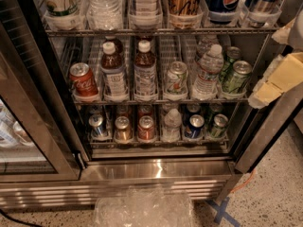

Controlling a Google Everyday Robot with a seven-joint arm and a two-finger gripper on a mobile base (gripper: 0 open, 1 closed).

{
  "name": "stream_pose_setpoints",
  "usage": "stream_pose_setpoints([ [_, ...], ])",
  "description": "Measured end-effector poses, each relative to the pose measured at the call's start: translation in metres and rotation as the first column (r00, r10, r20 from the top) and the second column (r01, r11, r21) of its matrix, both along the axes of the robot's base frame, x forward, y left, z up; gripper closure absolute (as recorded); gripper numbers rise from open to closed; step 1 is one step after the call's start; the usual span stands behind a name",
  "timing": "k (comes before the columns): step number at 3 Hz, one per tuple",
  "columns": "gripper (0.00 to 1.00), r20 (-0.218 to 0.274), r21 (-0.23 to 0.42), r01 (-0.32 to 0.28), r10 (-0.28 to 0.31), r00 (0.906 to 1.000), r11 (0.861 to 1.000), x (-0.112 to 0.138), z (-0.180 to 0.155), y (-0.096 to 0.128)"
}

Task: Pick pepsi can from top shelf of fridge

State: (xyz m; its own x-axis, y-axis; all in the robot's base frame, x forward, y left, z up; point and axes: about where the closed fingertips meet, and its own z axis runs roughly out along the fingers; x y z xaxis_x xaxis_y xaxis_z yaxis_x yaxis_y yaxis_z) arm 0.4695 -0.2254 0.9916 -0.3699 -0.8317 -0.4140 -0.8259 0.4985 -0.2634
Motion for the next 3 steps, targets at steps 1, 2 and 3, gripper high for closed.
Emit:
stream_pose_setpoints([
  [1, 0.00, 0.000, 0.001, 0.000, 0.000, 1.0000, 1.000, 0.000, 0.000, 0.000],
  [2, 0.00, 0.050, 0.108, 0.045, -0.051, 0.9975, 0.993, 0.012, 0.010, 0.011],
  [3, 0.00, 0.084, 0.320, 0.125, -0.160, 0.9835, 0.939, 0.032, 0.023, 0.024],
])
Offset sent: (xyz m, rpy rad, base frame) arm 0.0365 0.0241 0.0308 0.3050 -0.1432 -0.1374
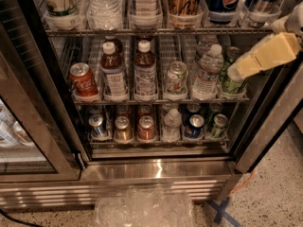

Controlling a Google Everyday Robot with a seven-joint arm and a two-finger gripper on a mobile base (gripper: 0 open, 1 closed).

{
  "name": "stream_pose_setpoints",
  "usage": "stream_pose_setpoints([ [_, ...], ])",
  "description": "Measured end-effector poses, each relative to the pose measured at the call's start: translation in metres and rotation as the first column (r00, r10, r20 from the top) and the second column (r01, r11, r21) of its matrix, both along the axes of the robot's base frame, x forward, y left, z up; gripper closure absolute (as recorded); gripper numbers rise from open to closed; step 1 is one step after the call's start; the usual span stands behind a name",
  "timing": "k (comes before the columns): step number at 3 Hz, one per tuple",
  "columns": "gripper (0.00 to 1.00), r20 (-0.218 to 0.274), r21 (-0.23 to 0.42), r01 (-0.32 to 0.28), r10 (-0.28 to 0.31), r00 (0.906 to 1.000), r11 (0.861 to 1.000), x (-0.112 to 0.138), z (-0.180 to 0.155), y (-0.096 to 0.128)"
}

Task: Pick pepsi can from top shelf of fridge

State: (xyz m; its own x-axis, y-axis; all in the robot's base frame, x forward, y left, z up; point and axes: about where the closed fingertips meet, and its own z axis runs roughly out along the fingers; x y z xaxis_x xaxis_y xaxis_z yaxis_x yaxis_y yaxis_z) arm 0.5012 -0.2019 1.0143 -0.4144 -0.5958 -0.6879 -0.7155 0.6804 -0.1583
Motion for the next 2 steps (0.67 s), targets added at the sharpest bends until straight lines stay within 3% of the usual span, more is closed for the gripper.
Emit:
stream_pose_setpoints([
  [1, 0.00, 0.046, 0.199, 0.074, -0.085, 0.9953, 0.977, 0.0191, 0.0189, 0.0202],
  [2, 0.00, 0.046, 0.200, 0.074, -0.085, 0.9953, 0.977, 0.0191, 0.0189, 0.0203],
])
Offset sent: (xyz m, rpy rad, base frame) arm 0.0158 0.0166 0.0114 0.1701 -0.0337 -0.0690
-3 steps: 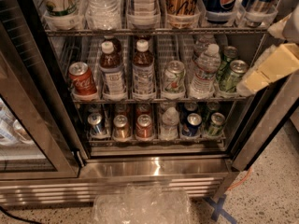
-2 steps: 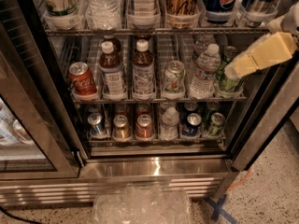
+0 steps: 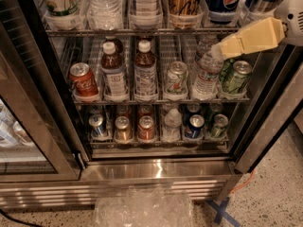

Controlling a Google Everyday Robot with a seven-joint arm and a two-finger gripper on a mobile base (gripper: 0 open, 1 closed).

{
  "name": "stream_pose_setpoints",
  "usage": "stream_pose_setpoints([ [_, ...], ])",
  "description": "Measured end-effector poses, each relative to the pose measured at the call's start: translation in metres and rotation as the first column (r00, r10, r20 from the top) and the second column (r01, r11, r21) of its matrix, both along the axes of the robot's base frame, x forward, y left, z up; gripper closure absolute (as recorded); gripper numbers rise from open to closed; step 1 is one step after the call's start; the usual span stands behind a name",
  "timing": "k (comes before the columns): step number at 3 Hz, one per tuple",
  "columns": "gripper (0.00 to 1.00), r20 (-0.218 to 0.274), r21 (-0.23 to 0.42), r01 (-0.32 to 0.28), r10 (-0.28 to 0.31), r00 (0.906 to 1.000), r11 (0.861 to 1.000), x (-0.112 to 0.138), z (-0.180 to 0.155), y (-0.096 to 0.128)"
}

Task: Pick pepsi can from top shelf of fridge

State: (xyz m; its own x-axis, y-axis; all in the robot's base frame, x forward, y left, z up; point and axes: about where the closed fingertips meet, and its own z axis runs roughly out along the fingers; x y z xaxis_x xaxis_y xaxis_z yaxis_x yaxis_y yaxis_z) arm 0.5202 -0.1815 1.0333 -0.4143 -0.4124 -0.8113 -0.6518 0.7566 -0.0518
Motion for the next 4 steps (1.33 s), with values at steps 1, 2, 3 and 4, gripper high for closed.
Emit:
stream_pose_setpoints([
  [1, 0.00, 0.014, 0.070, 0.002, -0.003, 0.9999, 0.998, 0.000, -0.001, 0.015],
  [2, 0.00, 0.035, 0.209, 0.045, -0.054, 0.9979, 0.977, 0.003, 0.002, 0.040],
  [3, 0.00, 0.094, 0.323, 0.109, -0.146, 0.9847, 0.940, 0.017, 0.017, 0.054],
  [4, 0.00, 0.093, 0.321, 0.106, -0.143, 0.9854, 0.941, 0.016, 0.016, 0.055],
])
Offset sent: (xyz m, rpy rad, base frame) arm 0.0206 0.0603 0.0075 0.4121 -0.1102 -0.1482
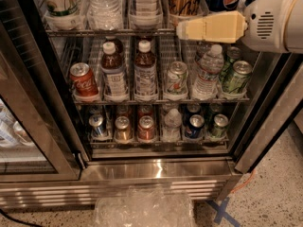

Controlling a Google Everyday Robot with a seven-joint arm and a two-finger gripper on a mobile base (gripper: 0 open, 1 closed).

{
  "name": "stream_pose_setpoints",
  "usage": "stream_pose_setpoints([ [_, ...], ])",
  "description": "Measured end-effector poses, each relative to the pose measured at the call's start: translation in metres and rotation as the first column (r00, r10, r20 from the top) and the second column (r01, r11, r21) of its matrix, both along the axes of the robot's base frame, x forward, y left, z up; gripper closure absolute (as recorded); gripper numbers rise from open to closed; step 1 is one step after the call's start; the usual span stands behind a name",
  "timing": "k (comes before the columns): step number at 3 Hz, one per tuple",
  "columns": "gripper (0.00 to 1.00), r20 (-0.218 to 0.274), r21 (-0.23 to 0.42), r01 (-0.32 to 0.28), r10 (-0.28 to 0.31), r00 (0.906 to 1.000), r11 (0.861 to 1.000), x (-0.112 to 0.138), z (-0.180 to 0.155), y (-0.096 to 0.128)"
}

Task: Pick pepsi can from top shelf of fridge

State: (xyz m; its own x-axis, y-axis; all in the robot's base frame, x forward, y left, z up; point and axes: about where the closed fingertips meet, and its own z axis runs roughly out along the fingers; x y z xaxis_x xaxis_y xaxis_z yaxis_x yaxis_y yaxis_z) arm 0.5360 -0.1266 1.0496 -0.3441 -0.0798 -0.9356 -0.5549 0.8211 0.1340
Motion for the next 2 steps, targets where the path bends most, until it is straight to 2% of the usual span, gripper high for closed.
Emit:
stream_pose_setpoints([
  [1, 0.15, 0.030, 0.012, 0.024, -0.024, 0.9992, 1.000, 0.0013, -0.0001, 0.0014],
  [2, 0.19, 0.091, -0.005, 0.072, -0.071, 0.9933, 0.997, 0.0065, 0.0083, -0.0082],
])
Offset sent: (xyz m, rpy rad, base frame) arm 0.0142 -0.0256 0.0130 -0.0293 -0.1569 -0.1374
